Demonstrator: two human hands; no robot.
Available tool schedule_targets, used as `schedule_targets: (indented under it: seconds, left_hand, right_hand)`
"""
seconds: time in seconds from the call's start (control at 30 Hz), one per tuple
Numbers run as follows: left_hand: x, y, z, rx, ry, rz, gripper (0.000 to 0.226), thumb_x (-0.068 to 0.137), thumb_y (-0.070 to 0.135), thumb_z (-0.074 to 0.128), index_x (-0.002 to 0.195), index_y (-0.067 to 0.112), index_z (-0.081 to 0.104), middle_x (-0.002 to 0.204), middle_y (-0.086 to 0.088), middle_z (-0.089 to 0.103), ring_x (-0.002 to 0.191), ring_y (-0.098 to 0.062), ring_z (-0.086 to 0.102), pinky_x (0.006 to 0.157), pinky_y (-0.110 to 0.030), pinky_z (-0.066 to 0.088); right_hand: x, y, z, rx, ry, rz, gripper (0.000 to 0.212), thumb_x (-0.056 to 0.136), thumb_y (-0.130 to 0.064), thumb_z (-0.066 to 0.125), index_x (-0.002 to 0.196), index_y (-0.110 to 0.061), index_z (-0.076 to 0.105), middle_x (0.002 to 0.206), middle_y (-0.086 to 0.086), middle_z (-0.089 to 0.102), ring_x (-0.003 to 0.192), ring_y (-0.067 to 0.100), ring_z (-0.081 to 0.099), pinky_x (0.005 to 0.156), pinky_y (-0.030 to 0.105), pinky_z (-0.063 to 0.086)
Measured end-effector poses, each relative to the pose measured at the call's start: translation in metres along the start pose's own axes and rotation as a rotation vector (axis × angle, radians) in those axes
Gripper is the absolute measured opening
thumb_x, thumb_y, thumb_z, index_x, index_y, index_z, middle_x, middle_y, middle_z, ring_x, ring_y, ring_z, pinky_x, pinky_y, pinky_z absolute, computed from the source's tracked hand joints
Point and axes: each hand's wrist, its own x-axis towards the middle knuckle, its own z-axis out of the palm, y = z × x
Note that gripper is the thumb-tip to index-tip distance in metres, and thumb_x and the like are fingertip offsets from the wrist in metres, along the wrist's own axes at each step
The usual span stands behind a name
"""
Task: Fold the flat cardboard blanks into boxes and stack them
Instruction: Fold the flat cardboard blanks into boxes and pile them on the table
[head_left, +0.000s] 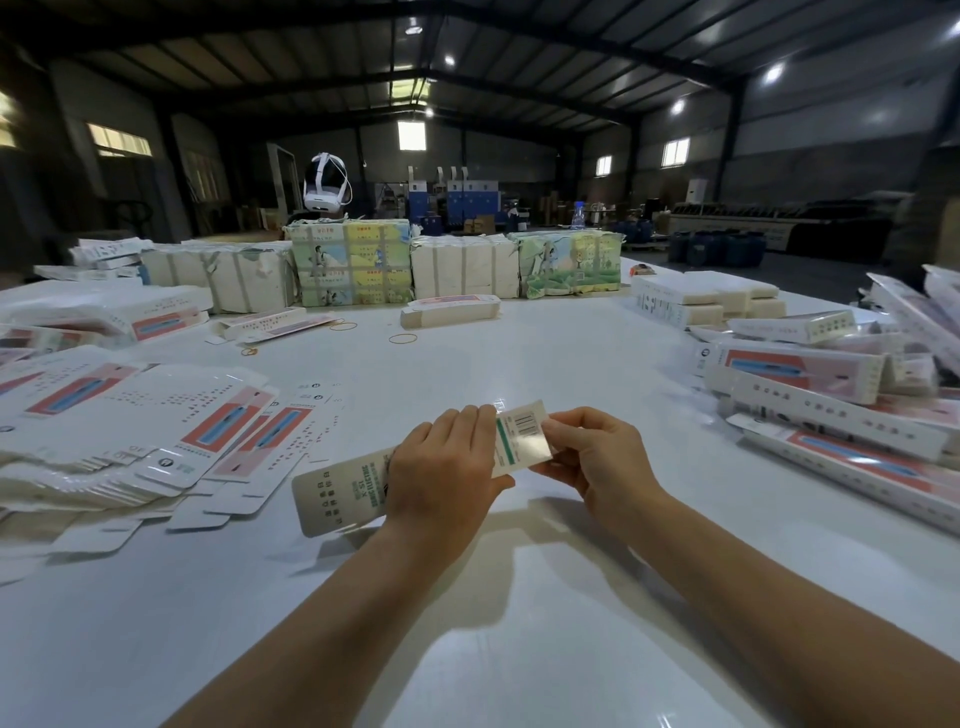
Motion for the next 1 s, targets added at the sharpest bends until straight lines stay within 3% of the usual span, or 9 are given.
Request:
schedule_targets:
  seconds: [0.07,0.17,0.3,0.43,0.6,0.7,0.87,1.0]
  left_hand:
    - [0.0,0.001,0.0,0.009,-0.011,0.004,0.077,0.04,0.049,0.091,0.098,0.003,0.07,0.087,-0.007,0.07,0.071,-0.02,0.067,0.057,-0.028,0.053]
    - [0.001,0.002,-0.001,0.015,-0.025,-0.002,0.079,0.038,0.049,0.091,0.097,0.003,0.07,0.086,-0.007,0.07,0.069,-0.02,0.067,0.056,-0.027,0.052]
    - [0.002,0.001,-0.004,0.013,-0.037,-0.032,0.076,0.039,0.049,0.091,0.096,0.002,0.071,0.082,-0.007,0.07,0.065,-0.02,0.066,0.054,-0.027,0.052]
    - [0.002,0.002,-0.006,0.017,-0.037,-0.02,0.078,0.04,0.049,0.091,0.097,0.002,0.07,0.083,-0.008,0.07,0.064,-0.021,0.066,0.054,-0.027,0.052]
    - [0.002,0.008,-0.009,0.022,-0.059,-0.005,0.081,0.037,0.052,0.091,0.097,0.003,0.07,0.08,-0.005,0.068,0.06,-0.018,0.063,0.051,-0.025,0.048]
    - [0.001,0.009,-0.01,0.026,-0.063,-0.015,0.08,0.036,0.052,0.09,0.097,0.003,0.07,0.078,-0.004,0.068,0.059,-0.018,0.062,0.051,-0.024,0.047]
    - [0.002,0.003,-0.011,0.017,-0.098,-0.056,0.077,0.037,0.051,0.091,0.095,0.004,0.07,0.076,-0.005,0.068,0.058,-0.019,0.063,0.049,-0.026,0.048]
    - [0.0,-0.008,-0.007,0.005,-0.104,-0.055,0.075,0.036,0.043,0.094,0.093,0.0,0.07,0.075,-0.009,0.068,0.056,-0.023,0.064,0.047,-0.026,0.049]
  right_hand:
    - [-0.001,0.002,0.0,-0.084,0.032,-0.075,0.016,0.088,-0.002,0.062,0.072,-0.001,0.063,0.074,0.01,0.073,0.074,0.023,0.071,0.069,0.028,0.057]
    - [-0.004,0.004,0.001,-0.31,0.111,-0.261,0.021,0.088,-0.006,0.063,0.07,-0.009,0.071,0.069,0.002,0.072,0.061,0.006,0.064,0.054,0.013,0.047]
    - [-0.012,0.007,0.007,-0.519,0.122,-0.453,0.026,0.092,-0.009,0.058,0.073,-0.024,0.07,0.076,-0.005,0.066,0.068,0.007,0.061,0.055,0.012,0.046]
    - [-0.011,0.005,0.009,-0.54,0.114,-0.413,0.011,0.089,-0.015,0.064,0.08,-0.01,0.068,0.079,0.006,0.068,0.07,0.014,0.061,0.06,0.025,0.052]
    - [-0.012,0.006,0.008,-0.667,0.157,-0.556,0.01,0.087,-0.008,0.064,0.077,-0.012,0.066,0.077,0.003,0.063,0.066,0.004,0.056,0.057,0.008,0.041]
    - [-0.014,0.009,0.009,-0.753,0.16,-0.652,0.01,0.087,-0.006,0.064,0.079,-0.007,0.069,0.075,0.002,0.059,0.065,0.002,0.053,0.059,0.006,0.038]
    - [-0.009,0.012,0.01,-0.561,0.103,-0.46,0.013,0.09,-0.009,0.061,0.099,-0.009,0.07,0.091,0.002,0.067,0.078,0.006,0.06,0.062,0.008,0.045]
    - [-0.008,0.016,0.01,-0.514,0.062,-0.4,0.02,0.088,-0.004,0.061,0.105,-0.008,0.07,0.097,0.005,0.071,0.074,0.01,0.062,0.063,0.012,0.049]
